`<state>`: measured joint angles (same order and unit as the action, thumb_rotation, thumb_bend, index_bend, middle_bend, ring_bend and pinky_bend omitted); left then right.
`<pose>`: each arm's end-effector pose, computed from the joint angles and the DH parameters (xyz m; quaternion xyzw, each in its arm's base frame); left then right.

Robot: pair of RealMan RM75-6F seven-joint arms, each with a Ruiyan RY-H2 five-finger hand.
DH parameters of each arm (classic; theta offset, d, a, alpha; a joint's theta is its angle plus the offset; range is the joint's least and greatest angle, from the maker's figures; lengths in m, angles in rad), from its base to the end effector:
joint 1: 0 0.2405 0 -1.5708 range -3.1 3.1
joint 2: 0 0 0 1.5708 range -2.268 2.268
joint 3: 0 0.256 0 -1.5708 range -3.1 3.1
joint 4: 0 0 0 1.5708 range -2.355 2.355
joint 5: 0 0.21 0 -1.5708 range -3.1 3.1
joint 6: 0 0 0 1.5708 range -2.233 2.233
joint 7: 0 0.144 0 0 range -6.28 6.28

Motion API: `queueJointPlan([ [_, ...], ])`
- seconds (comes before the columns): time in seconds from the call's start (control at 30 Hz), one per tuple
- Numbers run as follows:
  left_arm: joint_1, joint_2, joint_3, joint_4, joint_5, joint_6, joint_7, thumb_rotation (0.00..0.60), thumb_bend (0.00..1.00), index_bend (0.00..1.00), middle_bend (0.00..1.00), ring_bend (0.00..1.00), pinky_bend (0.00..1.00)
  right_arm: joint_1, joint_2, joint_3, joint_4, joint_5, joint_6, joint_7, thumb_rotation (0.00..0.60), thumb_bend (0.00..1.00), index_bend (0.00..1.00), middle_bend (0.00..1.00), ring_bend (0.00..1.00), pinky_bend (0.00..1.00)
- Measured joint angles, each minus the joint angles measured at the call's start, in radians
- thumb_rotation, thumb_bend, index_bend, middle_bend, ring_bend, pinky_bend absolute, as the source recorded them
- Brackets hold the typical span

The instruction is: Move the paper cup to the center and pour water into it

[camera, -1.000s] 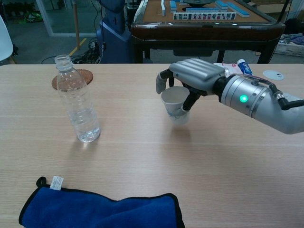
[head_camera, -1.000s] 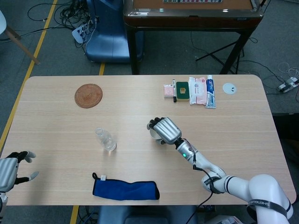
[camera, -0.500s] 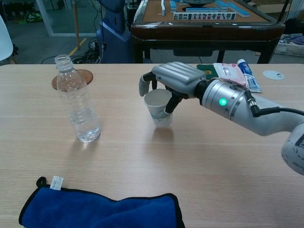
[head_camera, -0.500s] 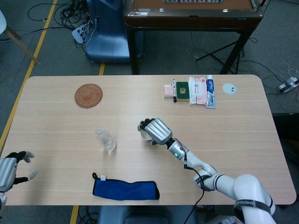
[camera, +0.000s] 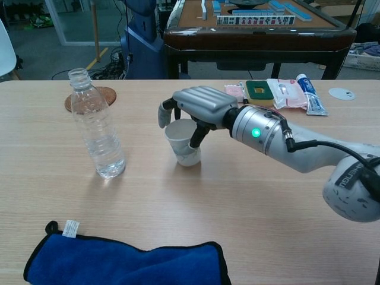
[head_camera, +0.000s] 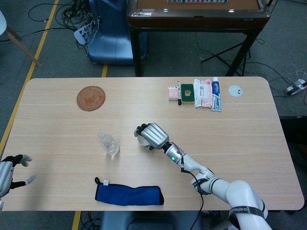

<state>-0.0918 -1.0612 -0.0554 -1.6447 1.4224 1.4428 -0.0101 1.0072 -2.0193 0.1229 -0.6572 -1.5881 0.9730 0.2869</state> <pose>-0.3195 0.1838 0.1744 -0.5799 -0.4084 -0.3651 0.6030 -0.0772 -0.3845 -0.1172 0.7963 -0.2717 0.4599 0.2840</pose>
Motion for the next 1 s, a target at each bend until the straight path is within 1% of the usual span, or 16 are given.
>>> queueJointPlan([
  [0.17,0.002,0.006,0.000,-0.008,0.002,0.001,-0.007,0.600,0.06,0.43,0.52,0.42,0.63,0.011,-0.024,-0.009,0.039,-0.006,0.004,0.032,0.600,0.05,0.42,0.35,0.33,0.58],
  [0.27,0.003,0.008,0.001,-0.012,0.006,0.005,-0.005,0.600,0.06,0.43,0.52,0.42,0.63,0.014,-0.033,-0.015,0.055,-0.009,0.010,0.050,0.600,0.04,0.42,0.31,0.30,0.57],
  [0.4,0.004,0.008,0.003,-0.015,0.007,0.005,-0.001,0.600,0.06,0.43,0.52,0.42,0.63,0.015,-0.037,-0.026,0.064,-0.011,0.008,0.063,0.600,0.00,0.41,0.22,0.22,0.44],
  [0.47,0.004,0.008,0.003,-0.016,0.007,0.005,0.002,0.600,0.06,0.43,0.52,0.42,0.63,0.015,-0.035,-0.028,0.063,-0.010,0.000,0.063,0.600,0.00,0.35,0.18,0.18,0.39],
  [0.53,0.004,0.008,0.003,-0.017,0.008,0.005,0.004,0.600,0.06,0.43,0.52,0.42,0.63,0.016,-0.028,-0.029,0.054,-0.006,-0.015,0.061,0.600,0.00,0.26,0.13,0.13,0.33],
  [0.6,0.004,0.006,0.003,-0.018,0.008,0.005,0.007,0.600,0.06,0.43,0.52,0.42,0.63,0.016,-0.017,-0.031,0.038,-0.001,-0.030,0.055,0.600,0.00,0.20,0.09,0.10,0.30],
  [0.73,0.004,0.001,0.003,-0.017,0.006,0.004,0.013,0.600,0.06,0.43,0.52,0.42,0.63,0.015,0.008,-0.030,-0.001,0.007,-0.041,0.035,0.600,0.00,0.12,0.05,0.07,0.28],
  [0.87,0.003,-0.005,0.004,-0.015,0.001,0.001,0.022,0.600,0.06,0.43,0.52,0.42,0.63,0.008,0.042,-0.027,-0.056,0.011,-0.030,-0.001,0.600,0.00,0.11,0.04,0.06,0.27],
  [1.0,0.002,-0.013,0.004,-0.015,-0.001,-0.001,0.034,0.600,0.06,0.43,0.52,0.42,0.63,-0.013,0.106,-0.025,-0.153,0.019,-0.010,-0.074,0.600,0.00,0.11,0.04,0.06,0.27],
])
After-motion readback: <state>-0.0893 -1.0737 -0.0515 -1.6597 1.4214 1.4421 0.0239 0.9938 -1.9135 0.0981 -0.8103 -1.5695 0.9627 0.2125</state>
